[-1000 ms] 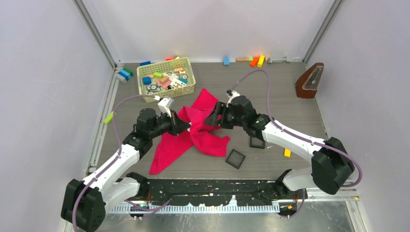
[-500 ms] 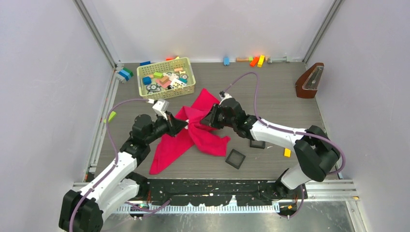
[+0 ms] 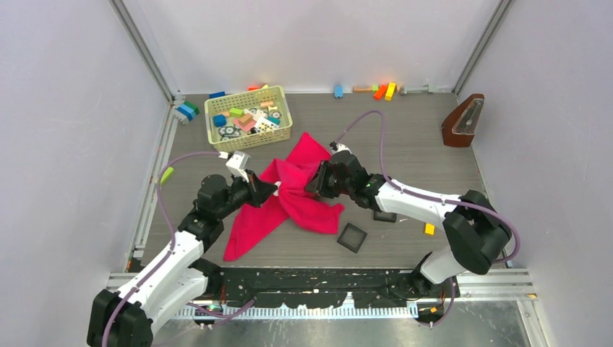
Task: Remove the brooch from the garment
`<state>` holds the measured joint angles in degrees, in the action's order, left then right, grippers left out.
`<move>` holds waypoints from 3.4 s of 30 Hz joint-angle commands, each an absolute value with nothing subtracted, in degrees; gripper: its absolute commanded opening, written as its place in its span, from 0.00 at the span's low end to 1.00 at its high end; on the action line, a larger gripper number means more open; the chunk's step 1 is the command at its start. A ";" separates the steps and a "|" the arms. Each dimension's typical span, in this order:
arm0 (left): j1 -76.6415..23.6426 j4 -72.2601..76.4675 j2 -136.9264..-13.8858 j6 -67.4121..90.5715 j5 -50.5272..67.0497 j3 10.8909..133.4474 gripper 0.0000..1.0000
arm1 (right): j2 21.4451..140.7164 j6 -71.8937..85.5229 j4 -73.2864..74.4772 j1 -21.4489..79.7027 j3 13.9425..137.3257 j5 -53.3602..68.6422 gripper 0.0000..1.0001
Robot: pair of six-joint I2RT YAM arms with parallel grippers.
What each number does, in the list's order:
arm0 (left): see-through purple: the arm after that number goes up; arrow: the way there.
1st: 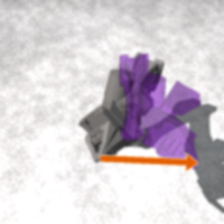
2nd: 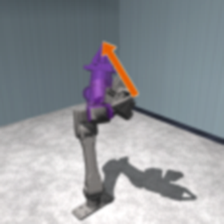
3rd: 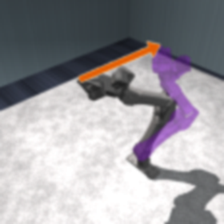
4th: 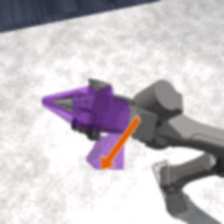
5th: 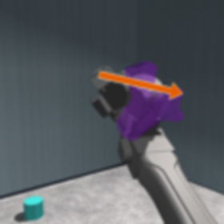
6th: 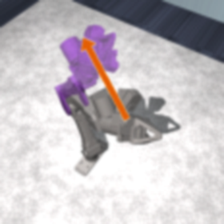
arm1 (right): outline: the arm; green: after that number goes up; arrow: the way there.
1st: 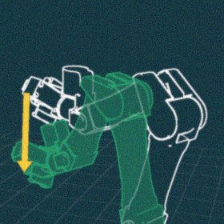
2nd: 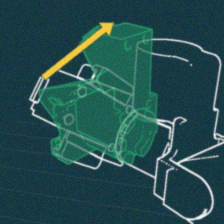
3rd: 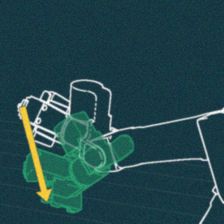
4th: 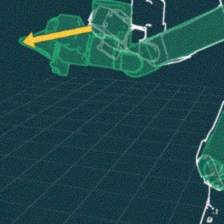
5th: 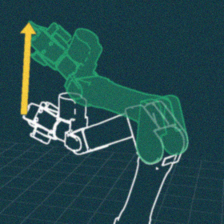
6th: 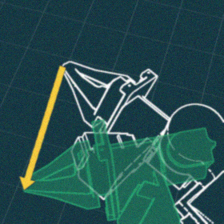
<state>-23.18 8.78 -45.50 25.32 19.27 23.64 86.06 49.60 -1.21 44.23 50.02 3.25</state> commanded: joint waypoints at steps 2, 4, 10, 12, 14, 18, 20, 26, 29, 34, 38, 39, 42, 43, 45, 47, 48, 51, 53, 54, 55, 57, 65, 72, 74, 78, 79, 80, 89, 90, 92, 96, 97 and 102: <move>-23.03 11.80 -47.57 26.77 20.69 25.56 0.00 | 79.94 46.97 -2.18 43.73 47.38 2.45 0.51; -22.94 9.23 -48.03 29.39 20.57 27.31 0.00 | 77.36 48.12 -7.45 43.69 44.31 4.51 0.66; -22.56 3.62 -47.54 39.23 21.17 31.58 0.00 | 73.17 54.07 -20.21 43.66 39.98 9.43 0.75; -22.27 5.22 -46.38 42.99 21.83 31.00 0.00 | 73.46 57.01 -24.71 43.68 39.68 11.71 0.75; -22.15 6.26 -45.34 45.87 22.45 31.04 0.00 | 74.12 60.18 -29.19 43.68 39.49 13.48 0.75; -22.15 8.27 -44.95 50.32 24.42 32.02 0.00 | 74.96 64.68 -34.99 43.68 39.64 14.62 0.75; -22.15 10.19 -45.32 52.31 25.32 32.07 0.00 | 75.26 65.88 -34.90 43.73 40.47 14.22 0.74; -22.15 15.43 -46.37 56.45 27.17 31.51 0.00 | 75.70 67.70 -30.97 44.02 41.63 13.26 0.68; -22.06 16.84 -46.29 57.62 26.89 31.26 0.00 | 75.59 68.74 -31.32 43.99 40.20 13.21 0.67; -22.07 20.60 -48.03 60.26 28.33 30.97 0.00 | 77.11 71.46 -36.40 44.08 38.68 14.88 0.65; -22.06 25.55 -49.33 62.49 29.24 29.97 0.00 | 78.49 72.48 -37.50 44.16 39.42 16.41 0.52; -22.06 25.80 -49.40 62.42 29.53 29.97 0.00 | 78.71 72.58 -37.51 44.19 39.53 16.51 0.50; -22.06 26.35 -49.39 62.19 30.36 30.04 0.00 | 79.24 73.04 -37.81 44.21 39.67 16.73 0.45; -22.06 26.25 -49.13 62.00 30.51 30.05 0.00 | 79.26 73.12 -37.89 44.21 39.61 16.63 0.44; -22.06 25.56 -48.61 61.37 30.35 29.97 0.00 | 79.13 73.28 -37.95 44.21 39.48 16.32 0.41; -22.06 25.03 -48.13 61.11 30.11 29.71 0.00 | 79.16 73.11 -37.66 44.26 39.61 16.42 0.37; -22.06 25.11 -48.01 61.16 30.11 29.63 0.00 | 79.17 73.06 -37.52 44.28 39.72 16.61 0.34; -22.06 25.66 -48.49 61.29 30.76 29.60 0.00 | 79.67 72.70 -37.42 44.34 39.93 17.19 0.29; -22.06 26.28 -48.88 61.58 31.33 29.62 0.02 | 80.10 72.19 -37.32 44.42 40.17 17.83 0.27; -22.06 26.54 -49.07 61.64 31.44 29.67 0.04 | 80.21 71.91 -37.20 44.45 40.43 18.39 0.25; -22.06 26.70 -49.17 61.66 31.63 29.79 0.07 | 80.46 71.33 -36.61 44.64 40.87 19.01 0.25; -22.06 26.80 -49.36 61.60 31.64 29.96 0.07 | 80.72 70.19 -35.47 44.91 41.50 20.03 0.24; -22.06 27.39 -50.80 61.57 32.58 30.85 0.00 | 80.53 66.73 -32.61 45.44 42.28 23.92 0.25; -22.06 25.05 -50.72 60.67 32.83 31.81 0.00 | 78.27 63.80 -28.67 45.44 41.89 24.33 0.34; -22.06 23.25 -50.19 59.86 32.26 31.90 0.00 | 76.87 63.53 -28.73 45.44 41.15 23.22 0.42; -22.06 18.16 -48.51 56.94 30.92 32.47 0.00 | 73.55 61.91 -27.12 45.42 39.32 19.40 0.51; -21.98 17.06 -48.13 56.12 30.72 32.66 0.00 | 72.59 61.50 -26.66 45.43 38.90 18.84 0.51; -21.93 15.52 -47.69 55.37 30.37 33.02 0.00 | 72.24 60.75 -25.80 45.46 38.74 17.96 0.52; -22.02 -8.05 -48.45 42.01 26.35 42.50 0.00 | 75.36 59.83 -29.05 45.44 39.00 22.99 0.19; -22.10 -12.07 -49.36 40.59 26.35 44.00 0.00 | 75.74 59.80 -29.16 45.44 39.19 23.14 0.13; -22.42 -17.95 -50.76 37.59 25.13 46.61 0.00 | 76.54 59.80 -29.46 45.48 39.74 23.27 0.06; -22.93 -27.48 -52.72 32.40 20.94 50.04 0.00 | 75.77 57.13 -26.43 45.44 42.04 22.08 0.02; -23.06 -29.41 -53.37 31.35 20.88 50.76 0.00 | 75.50 56.34 -23.64 45.44 42.64 20.81 0.01; -23.42 -33.68 -54.63 29.24 19.14 52.25 0.00 | 73.31 50.29 -15.57 45.01 46.14 18.26 0.05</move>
